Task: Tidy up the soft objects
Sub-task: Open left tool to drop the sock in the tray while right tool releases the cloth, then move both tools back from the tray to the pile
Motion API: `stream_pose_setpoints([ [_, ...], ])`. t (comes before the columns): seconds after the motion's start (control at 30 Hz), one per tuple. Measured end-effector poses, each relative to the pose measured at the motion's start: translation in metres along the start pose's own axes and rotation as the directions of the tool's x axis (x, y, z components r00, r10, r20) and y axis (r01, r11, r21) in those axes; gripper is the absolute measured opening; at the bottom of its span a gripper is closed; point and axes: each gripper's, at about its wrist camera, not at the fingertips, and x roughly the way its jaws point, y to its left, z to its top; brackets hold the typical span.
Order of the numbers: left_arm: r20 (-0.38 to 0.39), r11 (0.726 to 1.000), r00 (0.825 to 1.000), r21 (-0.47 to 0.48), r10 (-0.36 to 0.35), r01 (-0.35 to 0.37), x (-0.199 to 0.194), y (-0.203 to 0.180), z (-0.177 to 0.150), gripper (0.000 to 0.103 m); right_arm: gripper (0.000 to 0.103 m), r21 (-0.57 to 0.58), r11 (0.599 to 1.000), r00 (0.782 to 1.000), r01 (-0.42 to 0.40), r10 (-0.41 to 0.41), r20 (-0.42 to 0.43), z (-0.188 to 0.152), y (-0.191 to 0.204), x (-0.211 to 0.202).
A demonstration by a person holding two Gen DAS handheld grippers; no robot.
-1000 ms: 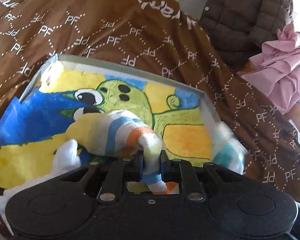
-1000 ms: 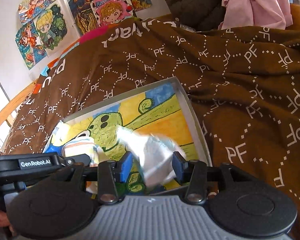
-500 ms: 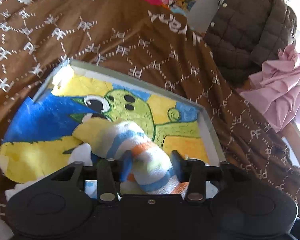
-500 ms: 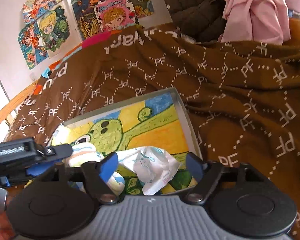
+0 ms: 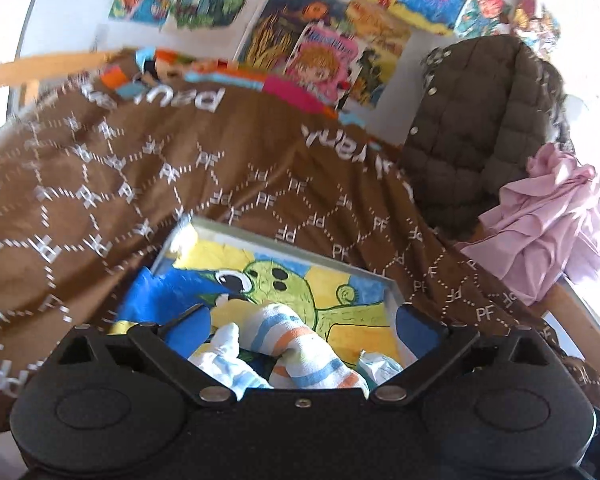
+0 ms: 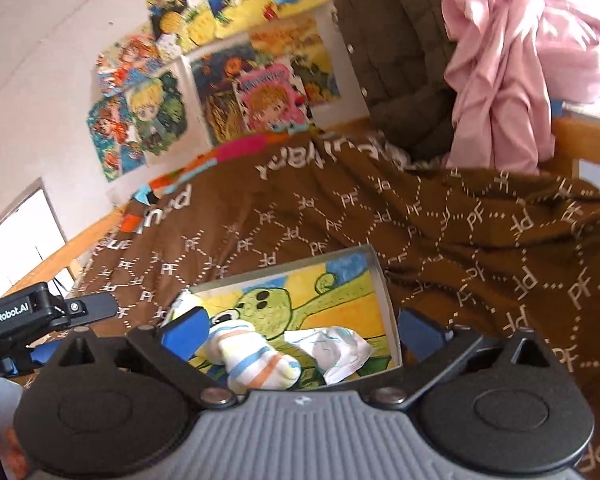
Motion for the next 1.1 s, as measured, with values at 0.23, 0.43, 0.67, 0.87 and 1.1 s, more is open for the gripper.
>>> stream_pose_setpoints([
  [0.23,0.086,1.0,0.996,0.005,-0.01,0.009,-0.07,0.001,-0.021,0.102,0.103,-0.003,1.0,0.999,-0.024,0.024,0.047,-0.023,0.012,-0.056],
  [0.43,0.097,1.0,0.995,-0.02,-0.016,0.018,-0.11,0.011,-0.051,0.102,0.103,-0.003,1.0,1.0,0.004,-0.004,0.005,-0.058,0.013,-0.092],
  [0.67,0.031,1.0,0.999,0.001,-0.012,0.012,-0.132,0.023,-0.093,0.102,0.103,-0.07,0.996,0.995,0.063,-0.067,-0.069,-0.095,0.023,-0.119],
  [0.87,-0.034,0.999,0.999,0.022,-0.026,0.027,-0.138,0.027,-0.117,0.102,0.103,-0.078,0.995,0.986,0.061,-0.072,-0.151,-0.109,0.029,-0.123],
  [1.1,-0.096,0.995,0.995,0.091,-0.033,0.042,-0.137,0.031,-0.136,0.102,0.103,-0.138,0.987,0.959,0.08,-0.114,-0.259,-0.123,0.037,-0.107],
])
